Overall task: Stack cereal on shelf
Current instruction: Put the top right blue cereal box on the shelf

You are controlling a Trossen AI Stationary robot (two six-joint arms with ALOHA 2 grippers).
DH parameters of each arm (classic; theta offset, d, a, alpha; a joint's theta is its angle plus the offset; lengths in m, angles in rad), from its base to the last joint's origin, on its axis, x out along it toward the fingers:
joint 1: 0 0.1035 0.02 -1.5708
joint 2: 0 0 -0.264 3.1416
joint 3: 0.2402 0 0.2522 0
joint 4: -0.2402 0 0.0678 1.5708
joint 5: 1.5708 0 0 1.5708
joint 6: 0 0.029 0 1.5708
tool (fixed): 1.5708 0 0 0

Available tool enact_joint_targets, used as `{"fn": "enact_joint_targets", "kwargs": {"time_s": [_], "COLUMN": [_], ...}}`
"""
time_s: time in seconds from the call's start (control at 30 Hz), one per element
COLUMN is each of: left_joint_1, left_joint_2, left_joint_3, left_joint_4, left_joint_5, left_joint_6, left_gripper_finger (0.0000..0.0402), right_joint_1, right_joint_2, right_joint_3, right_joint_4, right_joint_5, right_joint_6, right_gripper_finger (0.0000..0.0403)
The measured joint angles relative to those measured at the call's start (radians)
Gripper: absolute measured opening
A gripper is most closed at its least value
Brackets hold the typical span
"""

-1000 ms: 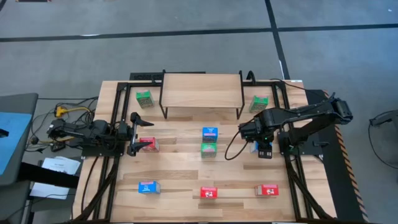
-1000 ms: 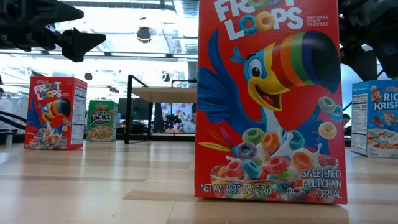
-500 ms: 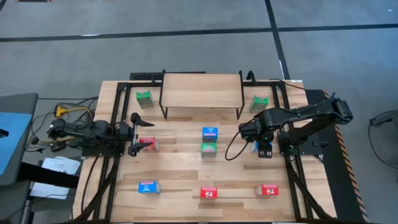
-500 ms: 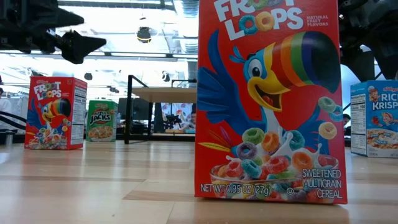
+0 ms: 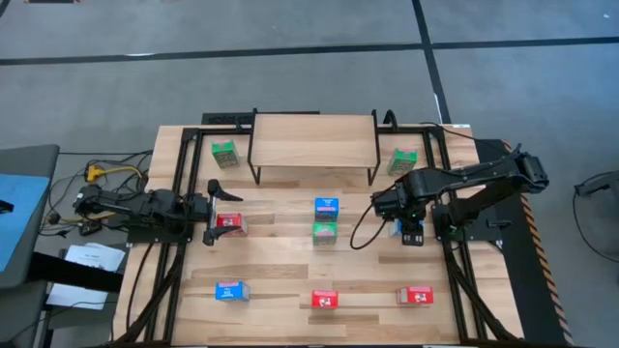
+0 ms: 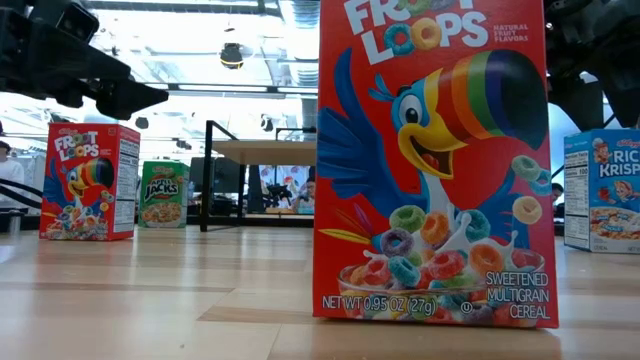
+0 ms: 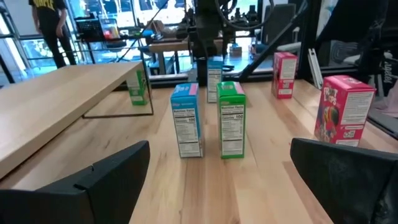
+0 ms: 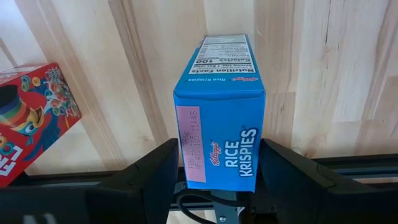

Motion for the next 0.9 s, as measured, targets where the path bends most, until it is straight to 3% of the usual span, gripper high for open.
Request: {"fn": "enact_joint_targets", "kwargs": {"time_s": [0.9], "left_joint_1": [0.0], "left_joint_2": [0.0], "left_joint_3": [0.0], "left_joint_4": [0.0], "left_joint_5": [-0.001], "left_joint_6": [-0.001], "left_gripper_finger": [0.0379], "right_joint_1": [-0.021], "right_joint_2": [0.0], "right_joint_3": [0.0], "right_joint_4": [-0.004], "right_joint_5": [-0.046], "right_joint_6": [-0.01], "right_gripper_finger": [0.025]}}
